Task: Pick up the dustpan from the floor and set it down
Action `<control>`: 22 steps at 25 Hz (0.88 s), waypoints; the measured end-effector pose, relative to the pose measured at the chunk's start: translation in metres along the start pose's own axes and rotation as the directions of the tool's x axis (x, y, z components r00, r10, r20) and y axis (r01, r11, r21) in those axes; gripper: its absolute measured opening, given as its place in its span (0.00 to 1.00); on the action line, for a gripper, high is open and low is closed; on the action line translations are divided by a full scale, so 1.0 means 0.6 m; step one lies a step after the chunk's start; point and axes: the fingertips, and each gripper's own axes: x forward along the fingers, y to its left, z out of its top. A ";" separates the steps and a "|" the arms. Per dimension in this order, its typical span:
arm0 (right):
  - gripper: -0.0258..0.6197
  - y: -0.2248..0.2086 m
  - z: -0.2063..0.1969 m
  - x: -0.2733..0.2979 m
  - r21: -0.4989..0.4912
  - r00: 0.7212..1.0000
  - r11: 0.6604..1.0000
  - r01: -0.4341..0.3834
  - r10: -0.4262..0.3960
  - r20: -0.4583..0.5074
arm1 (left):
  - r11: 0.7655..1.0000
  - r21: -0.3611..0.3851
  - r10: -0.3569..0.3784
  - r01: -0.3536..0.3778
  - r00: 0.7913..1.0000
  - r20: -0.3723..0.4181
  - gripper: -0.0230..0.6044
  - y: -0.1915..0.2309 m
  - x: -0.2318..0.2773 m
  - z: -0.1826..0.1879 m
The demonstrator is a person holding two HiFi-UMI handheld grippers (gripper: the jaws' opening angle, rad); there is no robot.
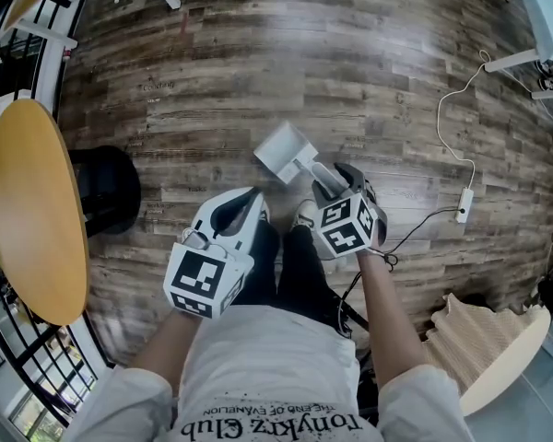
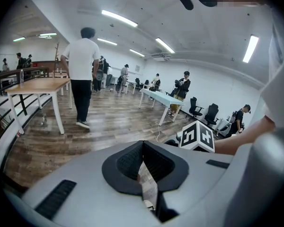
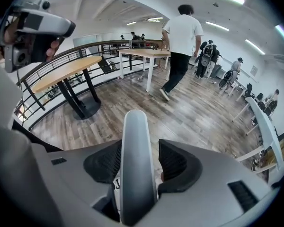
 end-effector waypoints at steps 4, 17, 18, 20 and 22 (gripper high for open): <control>0.39 0.004 -0.001 -0.007 0.000 1.000 1.000 -0.006 0.006 -0.001 | 1.000 0.001 0.000 0.000 1.000 0.006 0.07 -0.003 -0.004 0.003; 0.39 -0.018 0.057 -0.105 0.081 0.990 0.996 0.035 -0.046 0.137 | 1.000 0.030 -0.002 0.000 0.999 0.051 0.07 -0.019 -0.031 0.038; 0.39 -0.017 0.063 -0.113 0.087 0.988 0.996 0.034 -0.047 0.147 | 0.999 0.034 -0.002 0.000 0.999 0.054 0.07 -0.020 -0.034 0.042; 0.39 -0.015 0.073 -0.131 0.097 0.985 0.995 0.034 -0.050 0.166 | 0.999 0.044 -0.001 -0.001 0.998 0.060 0.07 -0.022 -0.040 0.051; 0.39 -0.013 0.077 -0.152 0.106 0.981 0.993 0.045 -0.064 0.185 | 0.998 0.056 -0.001 -0.003 0.998 0.068 0.07 -0.028 -0.046 0.062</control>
